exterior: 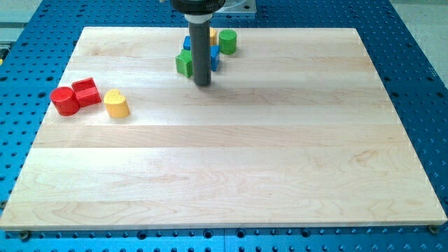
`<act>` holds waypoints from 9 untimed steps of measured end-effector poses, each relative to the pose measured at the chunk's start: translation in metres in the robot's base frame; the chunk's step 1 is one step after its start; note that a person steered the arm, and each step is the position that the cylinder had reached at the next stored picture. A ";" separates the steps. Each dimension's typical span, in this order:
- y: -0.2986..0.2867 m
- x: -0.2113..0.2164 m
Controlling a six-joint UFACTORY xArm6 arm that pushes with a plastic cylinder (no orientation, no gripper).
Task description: Slide the red blocks towards the bottom right corner
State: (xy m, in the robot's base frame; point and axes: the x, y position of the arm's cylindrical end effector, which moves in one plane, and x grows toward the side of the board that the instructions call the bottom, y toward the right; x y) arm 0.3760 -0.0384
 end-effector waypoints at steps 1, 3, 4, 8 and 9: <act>-0.105 0.087; -0.267 0.136; -0.262 0.078; -0.182 -0.058; -0.177 -0.063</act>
State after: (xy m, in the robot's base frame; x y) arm 0.3128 -0.2156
